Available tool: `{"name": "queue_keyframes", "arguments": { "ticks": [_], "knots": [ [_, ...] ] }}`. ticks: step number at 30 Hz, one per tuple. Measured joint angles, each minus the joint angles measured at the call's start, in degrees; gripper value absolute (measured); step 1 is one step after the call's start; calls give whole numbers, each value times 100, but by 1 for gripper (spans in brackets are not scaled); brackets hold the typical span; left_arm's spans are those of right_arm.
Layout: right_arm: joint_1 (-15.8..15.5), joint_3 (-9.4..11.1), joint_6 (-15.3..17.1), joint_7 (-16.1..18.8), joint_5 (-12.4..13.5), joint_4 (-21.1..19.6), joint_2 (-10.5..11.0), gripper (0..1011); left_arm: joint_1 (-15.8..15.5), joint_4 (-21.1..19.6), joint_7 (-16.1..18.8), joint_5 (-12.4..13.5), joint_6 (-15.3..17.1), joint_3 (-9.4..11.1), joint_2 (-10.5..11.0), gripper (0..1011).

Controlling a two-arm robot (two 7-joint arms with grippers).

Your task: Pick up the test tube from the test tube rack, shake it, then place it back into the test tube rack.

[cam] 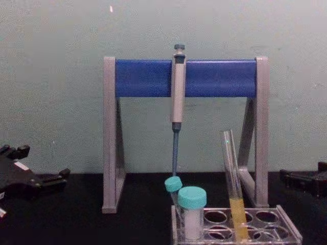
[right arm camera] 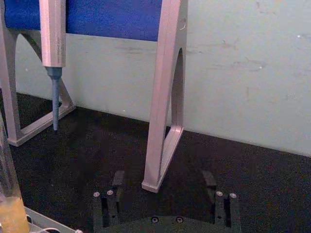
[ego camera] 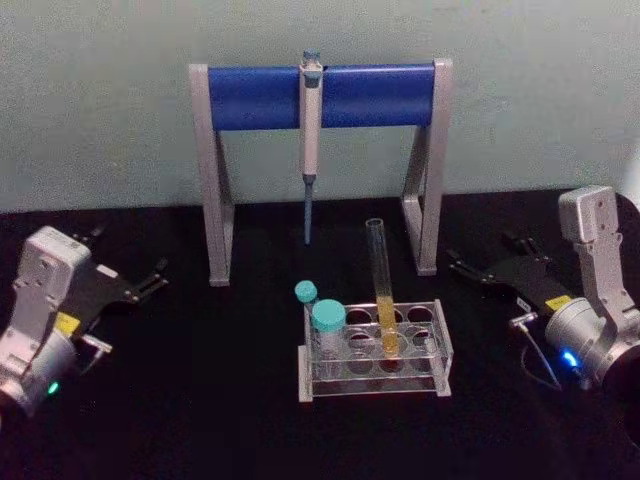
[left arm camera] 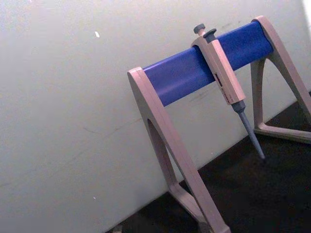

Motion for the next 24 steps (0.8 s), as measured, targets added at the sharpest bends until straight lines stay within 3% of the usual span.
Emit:
{"name": "queue_keyframes", "arguments": {
  "ticks": [24],
  "knots": [
    [0,0,0,0,0,1,0,1000,0,0,0,0,0,0,0,1001]
  ]
}}
